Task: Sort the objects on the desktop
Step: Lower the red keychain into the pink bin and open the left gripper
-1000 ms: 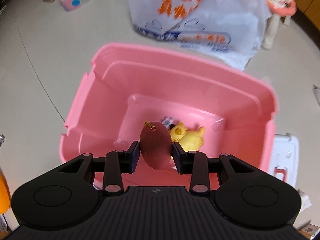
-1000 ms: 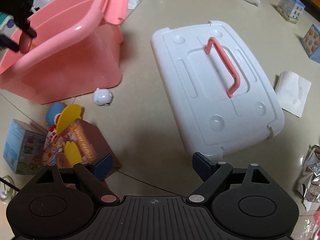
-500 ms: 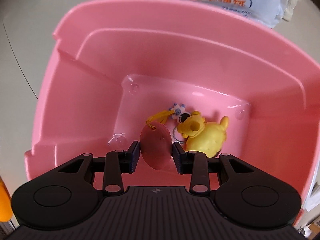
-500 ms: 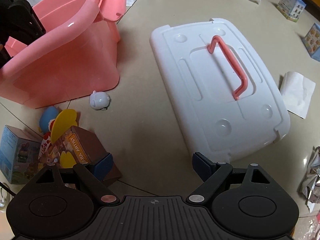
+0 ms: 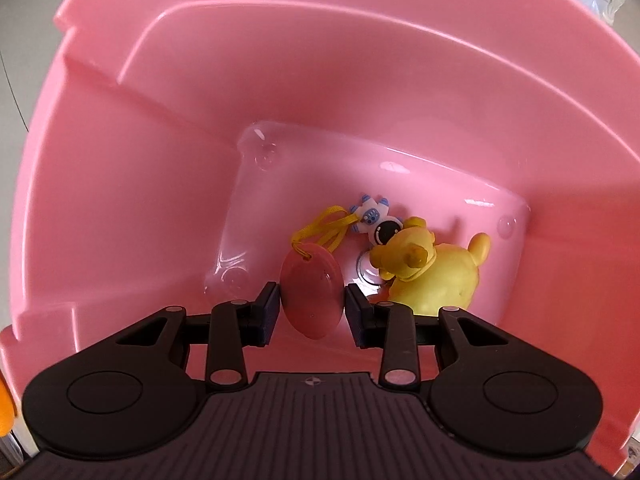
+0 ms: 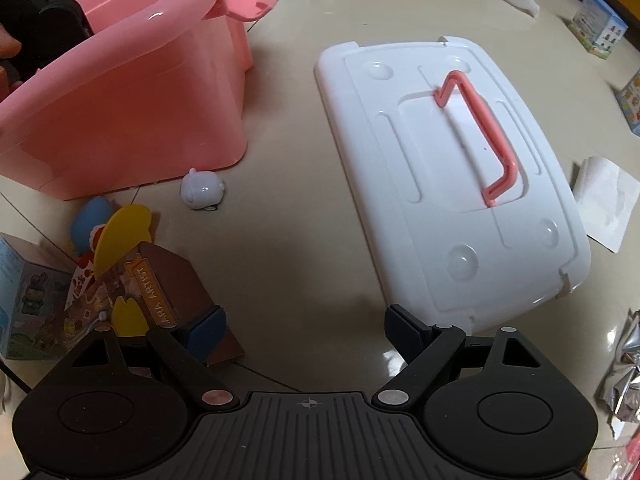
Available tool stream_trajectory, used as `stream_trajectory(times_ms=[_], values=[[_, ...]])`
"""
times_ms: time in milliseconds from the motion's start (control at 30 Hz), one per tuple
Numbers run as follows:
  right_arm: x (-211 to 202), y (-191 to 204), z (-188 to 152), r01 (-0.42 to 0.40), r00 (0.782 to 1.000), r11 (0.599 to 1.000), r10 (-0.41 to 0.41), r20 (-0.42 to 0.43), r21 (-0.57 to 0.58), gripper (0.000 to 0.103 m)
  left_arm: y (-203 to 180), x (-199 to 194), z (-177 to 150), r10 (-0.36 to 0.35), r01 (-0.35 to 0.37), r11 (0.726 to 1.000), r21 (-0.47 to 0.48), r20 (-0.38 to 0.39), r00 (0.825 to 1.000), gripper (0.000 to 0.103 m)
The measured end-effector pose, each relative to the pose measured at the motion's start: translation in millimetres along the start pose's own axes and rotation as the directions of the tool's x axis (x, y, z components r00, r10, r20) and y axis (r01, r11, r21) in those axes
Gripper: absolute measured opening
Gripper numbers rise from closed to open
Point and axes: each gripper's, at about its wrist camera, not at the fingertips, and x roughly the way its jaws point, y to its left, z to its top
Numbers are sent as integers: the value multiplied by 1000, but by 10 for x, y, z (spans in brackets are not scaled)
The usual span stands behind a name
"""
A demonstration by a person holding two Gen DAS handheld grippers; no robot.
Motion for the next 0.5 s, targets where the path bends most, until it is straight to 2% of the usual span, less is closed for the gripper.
stream_trajectory(times_ms=[500], values=[[-40,-65,-10,-27,999,999,27,-22,18,84,-82,-160,-119,11,-12,1000,24,29,1000,37]])
